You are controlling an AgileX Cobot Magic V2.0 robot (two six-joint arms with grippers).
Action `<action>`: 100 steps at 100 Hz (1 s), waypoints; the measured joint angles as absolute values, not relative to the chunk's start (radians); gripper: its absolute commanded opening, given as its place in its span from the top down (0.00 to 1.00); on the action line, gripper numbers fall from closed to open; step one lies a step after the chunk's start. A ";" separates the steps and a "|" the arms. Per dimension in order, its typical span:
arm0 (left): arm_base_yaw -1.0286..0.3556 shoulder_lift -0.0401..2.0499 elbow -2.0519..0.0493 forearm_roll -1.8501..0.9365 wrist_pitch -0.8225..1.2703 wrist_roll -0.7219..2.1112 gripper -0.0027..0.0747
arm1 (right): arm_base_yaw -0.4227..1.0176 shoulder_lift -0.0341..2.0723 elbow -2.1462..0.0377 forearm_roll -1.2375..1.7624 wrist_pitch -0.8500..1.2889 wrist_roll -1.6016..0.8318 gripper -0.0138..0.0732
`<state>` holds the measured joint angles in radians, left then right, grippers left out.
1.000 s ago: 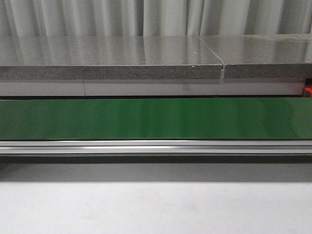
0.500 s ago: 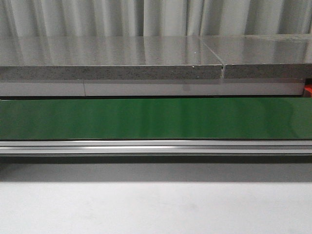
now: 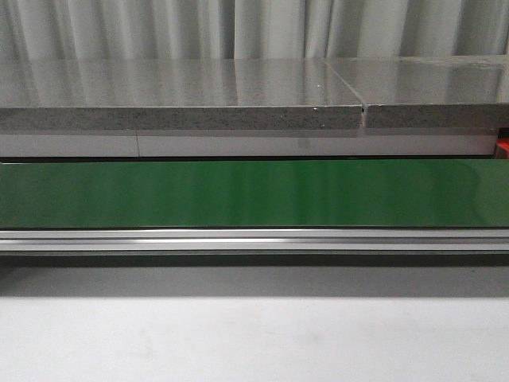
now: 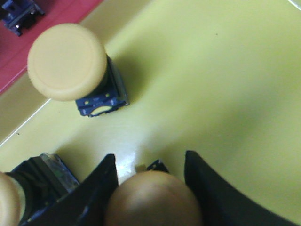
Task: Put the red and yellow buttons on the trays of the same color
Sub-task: 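Carry the yellow button into the yellow tray and release it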
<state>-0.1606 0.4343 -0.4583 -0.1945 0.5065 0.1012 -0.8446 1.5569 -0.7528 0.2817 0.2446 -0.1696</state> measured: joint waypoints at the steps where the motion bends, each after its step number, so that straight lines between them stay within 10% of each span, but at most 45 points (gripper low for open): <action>1: -0.161 0.434 -0.458 -0.195 0.507 0.101 0.99 | -0.845 1.557 -0.753 0.282 0.244 -0.170 0.74; 47: -0.161 0.434 -0.458 -0.195 0.507 0.101 0.99 | -0.845 1.582 -0.753 0.282 0.244 -0.170 0.25; 100: -0.161 0.434 -0.458 -0.195 0.507 0.101 0.99 | -0.840 1.419 -0.758 0.305 0.257 -0.170 0.23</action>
